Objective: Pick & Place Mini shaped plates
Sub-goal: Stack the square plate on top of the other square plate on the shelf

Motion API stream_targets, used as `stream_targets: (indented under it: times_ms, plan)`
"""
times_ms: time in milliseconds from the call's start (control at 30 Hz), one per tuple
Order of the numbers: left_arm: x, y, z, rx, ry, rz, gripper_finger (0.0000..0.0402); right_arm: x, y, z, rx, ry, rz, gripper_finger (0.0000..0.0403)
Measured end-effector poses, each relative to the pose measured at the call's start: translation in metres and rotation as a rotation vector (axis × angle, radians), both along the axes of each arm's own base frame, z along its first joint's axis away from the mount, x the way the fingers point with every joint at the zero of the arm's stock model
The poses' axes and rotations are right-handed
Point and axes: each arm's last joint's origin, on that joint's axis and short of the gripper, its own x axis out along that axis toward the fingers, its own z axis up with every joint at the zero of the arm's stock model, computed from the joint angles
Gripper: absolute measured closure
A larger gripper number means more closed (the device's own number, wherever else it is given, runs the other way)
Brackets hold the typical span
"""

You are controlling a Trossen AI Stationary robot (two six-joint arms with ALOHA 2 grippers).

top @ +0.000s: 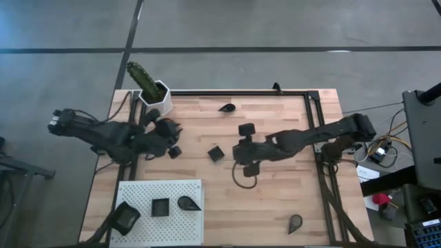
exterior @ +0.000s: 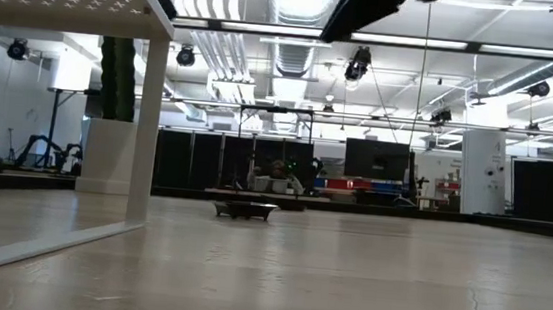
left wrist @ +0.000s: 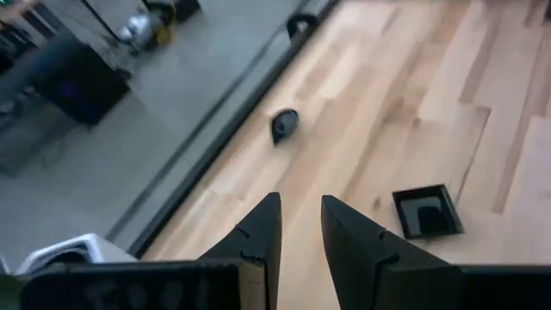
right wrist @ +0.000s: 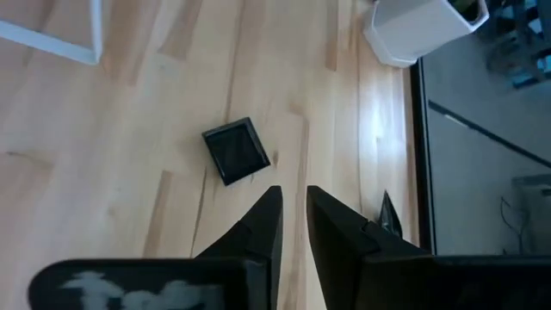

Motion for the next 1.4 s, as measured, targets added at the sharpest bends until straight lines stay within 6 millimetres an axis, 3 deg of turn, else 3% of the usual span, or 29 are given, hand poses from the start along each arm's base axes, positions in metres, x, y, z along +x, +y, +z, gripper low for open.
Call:
stream_targets:
  times_ms: [233,600,1033,1400]
  plan:
    - [0.038,0.015,-0.021,-0.128,0.074,-0.012,0.0321,-0.031,-0.001,0.018,0.026,-0.066,0.001,0.035]
    - [0.095,0.037,-0.073,-0.362,0.171,-0.025,0.0321,-0.068,-0.009,0.026,0.077,-0.132,-0.035,0.0351]
    - [0.129,0.06,-0.129,-0.563,0.245,0.069,0.0321,-0.078,-0.012,0.023,0.088,-0.136,-0.048,0.0351]
    - [0.146,0.061,-0.15,-0.587,0.211,0.061,0.0321,-0.079,-0.012,0.015,0.079,-0.11,-0.046,0.0351]
